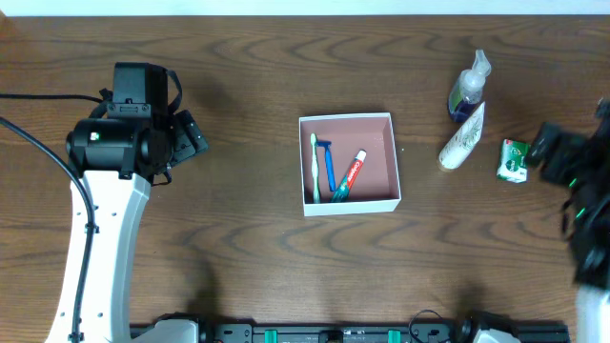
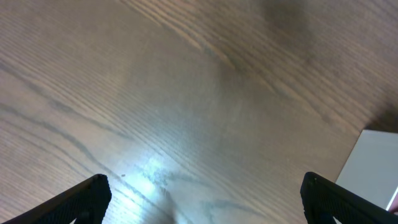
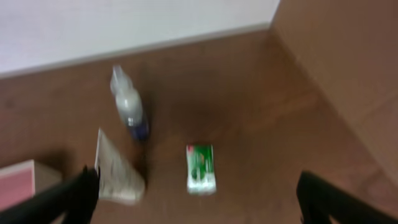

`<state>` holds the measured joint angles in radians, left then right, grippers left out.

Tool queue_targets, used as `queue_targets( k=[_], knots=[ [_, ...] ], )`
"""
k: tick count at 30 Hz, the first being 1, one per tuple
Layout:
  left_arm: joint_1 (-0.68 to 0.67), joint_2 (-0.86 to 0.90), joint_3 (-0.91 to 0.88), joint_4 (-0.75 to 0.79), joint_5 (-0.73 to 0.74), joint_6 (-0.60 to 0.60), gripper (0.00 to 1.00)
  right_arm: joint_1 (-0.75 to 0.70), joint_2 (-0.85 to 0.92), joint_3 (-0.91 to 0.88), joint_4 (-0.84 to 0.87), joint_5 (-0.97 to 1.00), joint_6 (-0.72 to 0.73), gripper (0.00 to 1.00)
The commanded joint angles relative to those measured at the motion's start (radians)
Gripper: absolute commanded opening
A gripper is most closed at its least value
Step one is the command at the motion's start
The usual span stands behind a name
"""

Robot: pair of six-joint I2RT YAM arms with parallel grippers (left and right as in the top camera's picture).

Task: Pack container
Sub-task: 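Move the right gripper over the green Dettol soap box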

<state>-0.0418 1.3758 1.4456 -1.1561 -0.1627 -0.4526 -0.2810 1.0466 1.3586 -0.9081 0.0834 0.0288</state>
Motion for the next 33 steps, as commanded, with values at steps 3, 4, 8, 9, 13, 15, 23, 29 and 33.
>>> queue_targets(
  k=[3,4,8,9,13,15,23,29,33],
  knots=[
    [0.005,0.003,0.000,-0.003,-0.006,-0.016,0.98,-0.144,0.280,0.367,-0.210,-0.136,-0.069,0.99],
    [0.005,0.003,0.000,-0.002,-0.006,-0.016,0.98,-0.154,0.317,0.401,-0.243,-0.137,-0.067,0.99],
    [0.005,0.003,0.000,-0.002,-0.006,-0.016,0.98,-0.166,0.415,0.429,-0.316,-0.135,-0.068,0.99],
    [0.005,0.003,0.000,-0.003,-0.006,-0.016,0.98,-0.166,0.436,0.419,-0.316,-0.128,-0.068,0.99],
    [0.005,0.003,0.000,-0.002,-0.006,-0.016,0.98,-0.166,0.538,0.380,-0.305,-0.120,-0.068,0.99],
    [0.005,0.003,0.000,-0.002,-0.006,-0.016,0.98,-0.166,0.600,0.372,-0.298,-0.087,-0.068,0.99],
    [0.005,0.003,0.000,-0.003,-0.006,-0.016,0.98,-0.166,0.832,0.372,-0.263,0.049,-0.068,0.99],
    [0.005,0.003,0.000,-0.002,-0.006,-0.016,0.98,-0.151,0.953,0.372,-0.265,0.014,-0.068,0.99],
    [0.005,0.003,0.000,-0.002,-0.006,-0.016,0.98,-0.116,0.985,0.372,-0.262,0.010,-0.068,0.99]
  ],
)
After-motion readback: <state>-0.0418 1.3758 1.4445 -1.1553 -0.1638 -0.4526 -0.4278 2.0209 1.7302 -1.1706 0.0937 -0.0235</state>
